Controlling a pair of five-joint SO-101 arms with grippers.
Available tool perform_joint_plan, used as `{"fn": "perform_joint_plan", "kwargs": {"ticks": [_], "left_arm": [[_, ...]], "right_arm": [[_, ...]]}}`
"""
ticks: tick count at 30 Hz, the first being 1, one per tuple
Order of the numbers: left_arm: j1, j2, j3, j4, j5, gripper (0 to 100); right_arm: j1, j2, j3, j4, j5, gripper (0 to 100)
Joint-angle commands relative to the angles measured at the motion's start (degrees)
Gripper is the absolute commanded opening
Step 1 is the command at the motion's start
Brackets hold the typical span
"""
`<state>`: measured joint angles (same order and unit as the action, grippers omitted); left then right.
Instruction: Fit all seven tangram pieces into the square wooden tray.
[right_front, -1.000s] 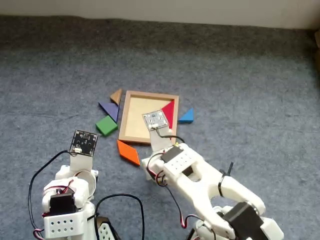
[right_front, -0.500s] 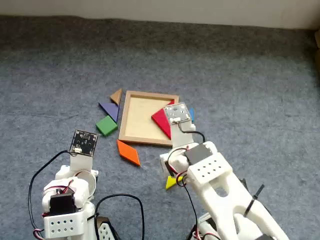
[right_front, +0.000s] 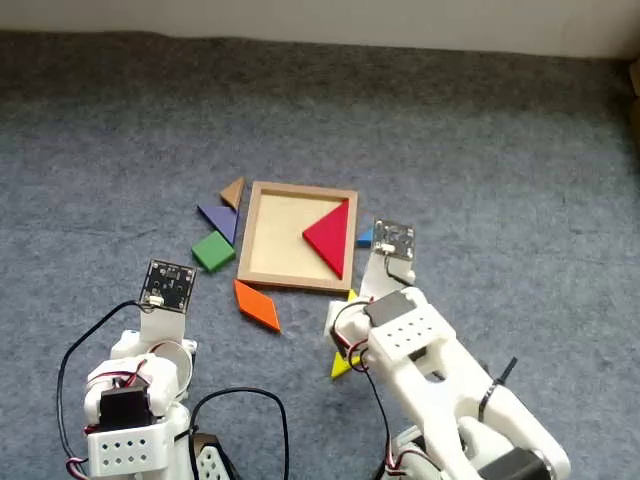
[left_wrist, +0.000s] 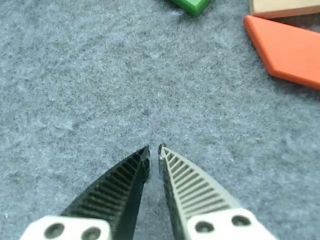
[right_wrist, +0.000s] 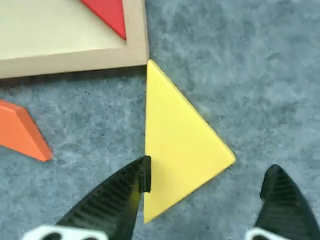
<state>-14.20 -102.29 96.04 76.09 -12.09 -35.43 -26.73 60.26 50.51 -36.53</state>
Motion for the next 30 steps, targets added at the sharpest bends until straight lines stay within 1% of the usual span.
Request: {"fn": "perform_joint_plan", "kwargs": {"ticks": [1, 5, 14, 17, 21, 23, 25, 30], "left_arm": [[0.4, -1.5, 1.1, 0.4, 0.4, 6], [0.4, -1.5, 1.1, 0.4, 0.4, 6], [0.4, -1.5, 1.1, 0.4, 0.4, 6], [0.4, -1.5, 1.1, 0.4, 0.4, 6], [0.4, -1.5, 1.1, 0.4, 0.4, 6], [0.4, -1.5, 1.1, 0.4, 0.4, 6], [0.4, -1.5, 1.1, 0.4, 0.4, 6], [0.4, -1.5, 1.1, 0.4, 0.4, 6]], "right_arm": [[0.6, 4.1, -0.6, -6.8, -0.9, 33.8], [0.6, 7.2, -0.6, -8.8, -0.4, 33.8], [0.7, 9.9, -0.6, -8.9, -0.4, 33.7], [0.7, 9.8, -0.6, -8.8, -0.3, 30.0], [0.7, 9.7, -0.6, -8.7, 0.1, 20.0], [0.7, 9.7, -0.6, -8.7, 1.9, 16.3], [0.9, 9.7, -0.6, -8.7, 2.5, 14.6], [0.9, 9.6, -0.6, -8.5, 2.9, 14.6]]}}
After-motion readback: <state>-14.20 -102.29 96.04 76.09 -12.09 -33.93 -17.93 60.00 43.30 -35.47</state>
